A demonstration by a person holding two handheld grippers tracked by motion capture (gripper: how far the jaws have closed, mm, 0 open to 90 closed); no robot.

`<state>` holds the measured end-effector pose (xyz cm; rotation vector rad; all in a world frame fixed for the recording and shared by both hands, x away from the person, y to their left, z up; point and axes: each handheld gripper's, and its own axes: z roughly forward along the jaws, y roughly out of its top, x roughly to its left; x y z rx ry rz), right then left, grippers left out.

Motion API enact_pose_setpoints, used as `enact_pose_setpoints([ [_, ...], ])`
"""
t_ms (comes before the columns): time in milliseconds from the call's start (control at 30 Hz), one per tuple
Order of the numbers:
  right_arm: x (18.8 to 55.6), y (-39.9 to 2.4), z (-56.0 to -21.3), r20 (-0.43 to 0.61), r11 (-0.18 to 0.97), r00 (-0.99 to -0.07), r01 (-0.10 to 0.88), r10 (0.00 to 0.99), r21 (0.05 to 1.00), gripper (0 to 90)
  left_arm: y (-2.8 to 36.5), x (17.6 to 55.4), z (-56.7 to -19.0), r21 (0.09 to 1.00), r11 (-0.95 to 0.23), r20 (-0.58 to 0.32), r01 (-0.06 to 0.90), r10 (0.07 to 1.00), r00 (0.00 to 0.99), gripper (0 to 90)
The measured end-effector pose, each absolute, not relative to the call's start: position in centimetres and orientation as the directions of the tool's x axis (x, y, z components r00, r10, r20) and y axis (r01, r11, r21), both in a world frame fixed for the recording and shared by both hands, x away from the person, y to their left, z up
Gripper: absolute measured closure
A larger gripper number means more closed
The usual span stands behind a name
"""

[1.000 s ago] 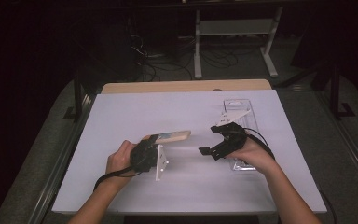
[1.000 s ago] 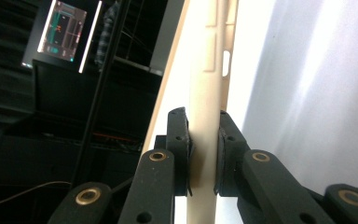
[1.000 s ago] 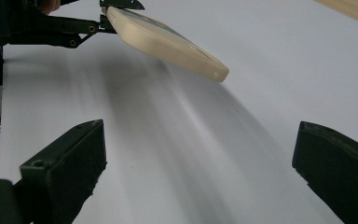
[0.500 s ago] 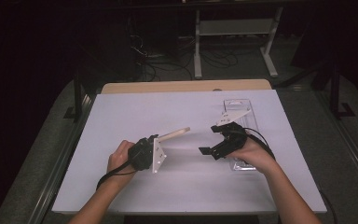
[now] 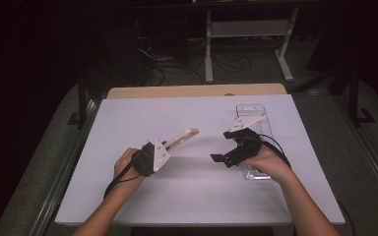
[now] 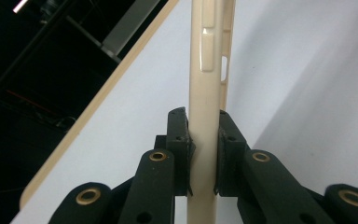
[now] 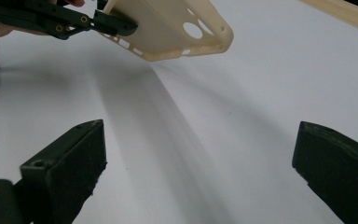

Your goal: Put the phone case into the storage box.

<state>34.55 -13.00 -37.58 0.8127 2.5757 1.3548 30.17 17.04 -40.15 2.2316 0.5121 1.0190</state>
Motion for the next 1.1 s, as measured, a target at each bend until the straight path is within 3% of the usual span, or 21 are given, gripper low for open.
enact_pose_setpoints([
  [767, 34.6, -12.8, -37.7, 0.217, 0.440, -0.850, 0.447, 0.480, 0.779, 1.2, 18.5, 31.3, -39.4, 0.802, -0.548, 0.303, 0.236, 0.715, 0.631, 79.1],
  [933, 34.6, -12.8, -37.5, 0.238, 0.426, -0.836, 0.471, 0.494, 0.772, 0.0, 18.7, 31.7, -39.2, 0.841, -0.464, 0.216, 0.277, 0.758, 0.616, 79.1],
  [1100, 34.8, -12.7, -37.2, 0.231, 0.419, -0.815, 0.489, 0.531, 0.765, 0.0, 18.5, 31.8, -39.1, 0.847, -0.450, 0.205, 0.282, 0.767, 0.608, 79.1],
])
